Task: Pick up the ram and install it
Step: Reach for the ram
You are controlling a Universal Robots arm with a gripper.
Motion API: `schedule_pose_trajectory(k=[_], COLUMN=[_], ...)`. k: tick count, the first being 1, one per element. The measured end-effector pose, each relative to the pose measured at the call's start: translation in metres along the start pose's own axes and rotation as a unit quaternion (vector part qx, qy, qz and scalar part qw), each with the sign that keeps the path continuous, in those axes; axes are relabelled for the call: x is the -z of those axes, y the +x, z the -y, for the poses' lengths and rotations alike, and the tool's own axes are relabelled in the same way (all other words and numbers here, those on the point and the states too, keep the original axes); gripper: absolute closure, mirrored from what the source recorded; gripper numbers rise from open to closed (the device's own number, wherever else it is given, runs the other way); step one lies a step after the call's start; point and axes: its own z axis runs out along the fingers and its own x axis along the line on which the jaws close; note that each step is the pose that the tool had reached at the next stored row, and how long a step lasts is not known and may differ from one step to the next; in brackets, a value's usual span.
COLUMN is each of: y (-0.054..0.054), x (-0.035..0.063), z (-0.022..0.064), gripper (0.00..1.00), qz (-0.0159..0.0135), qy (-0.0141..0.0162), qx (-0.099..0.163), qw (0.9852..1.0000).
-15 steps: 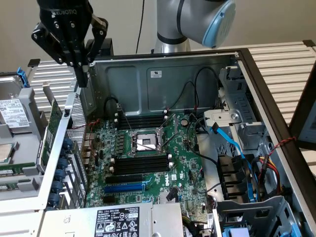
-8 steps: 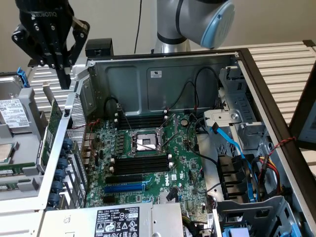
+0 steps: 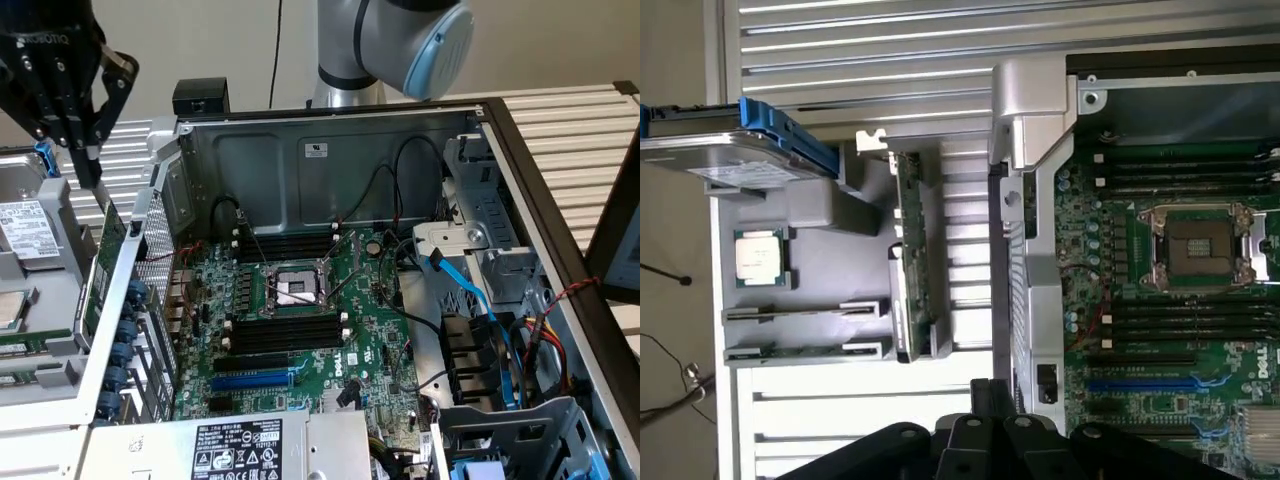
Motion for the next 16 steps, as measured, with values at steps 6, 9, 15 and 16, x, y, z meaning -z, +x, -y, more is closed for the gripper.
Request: schedule_pose_trajectory(k=[6,9,15,16], y=[0.026,0.040,0.066,0.070], x=[-0.0074,-0.0122,-0.0196,-0.0203], z=[0.0022,0.0034,0.0056,0.0059], gripper=[0.89,0.89,0.89,0.89], qz=[-0.0067,-0.0061,0.0057,0.0064], qy=[0.0005,0.0004,-0.0004,-0.0005], qx=[0.000,0.000,0.000,0.000], qw=[1.0000,1.0000,1.0000,1.0000])
